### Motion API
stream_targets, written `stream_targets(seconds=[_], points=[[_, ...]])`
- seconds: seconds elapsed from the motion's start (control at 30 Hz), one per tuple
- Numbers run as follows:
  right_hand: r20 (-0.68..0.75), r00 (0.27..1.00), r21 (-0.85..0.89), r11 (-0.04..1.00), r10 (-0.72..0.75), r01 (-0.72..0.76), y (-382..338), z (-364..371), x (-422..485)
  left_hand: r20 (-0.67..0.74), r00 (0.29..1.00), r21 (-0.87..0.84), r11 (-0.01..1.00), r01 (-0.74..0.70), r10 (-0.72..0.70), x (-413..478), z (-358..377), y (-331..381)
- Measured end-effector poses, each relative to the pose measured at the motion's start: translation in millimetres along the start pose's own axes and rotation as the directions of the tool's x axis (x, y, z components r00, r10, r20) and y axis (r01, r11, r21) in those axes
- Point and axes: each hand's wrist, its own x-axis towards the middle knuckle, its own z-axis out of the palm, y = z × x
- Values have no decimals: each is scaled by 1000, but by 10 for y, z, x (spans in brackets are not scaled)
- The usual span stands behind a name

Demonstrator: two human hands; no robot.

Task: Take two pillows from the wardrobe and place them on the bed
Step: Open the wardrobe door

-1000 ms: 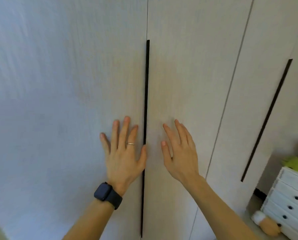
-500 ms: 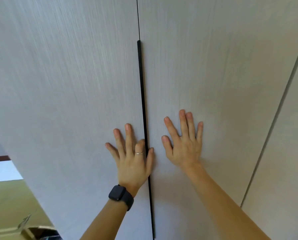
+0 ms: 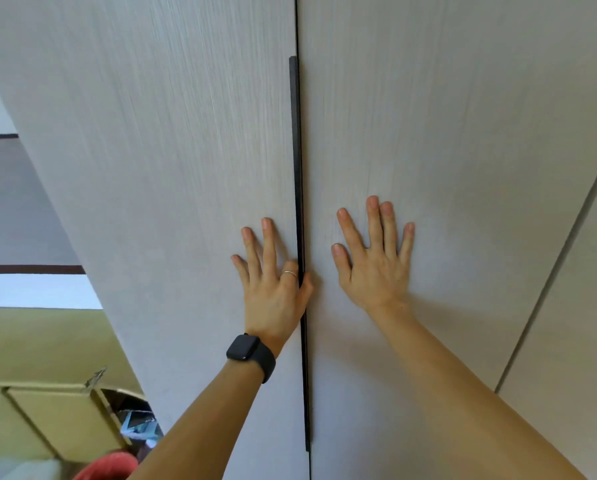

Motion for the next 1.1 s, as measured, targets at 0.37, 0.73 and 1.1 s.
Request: stream_targets(seconds=[0.37, 0.73, 1.1], points=[[356, 933, 143, 984, 49, -106, -156, -552, -73, 1, 1000, -132, 991, 9, -9, -627, -920, 139], [623, 706, 782, 250, -337, -570, -1469, -1681, -1659, 32, 974, -271, 936, 225, -225, -1521, -2141, -86], [313, 736, 949, 221, -601, -223, -2700, -1942, -1683, -42, 845, -220, 830, 513, -533, -1965, -3397, -596]])
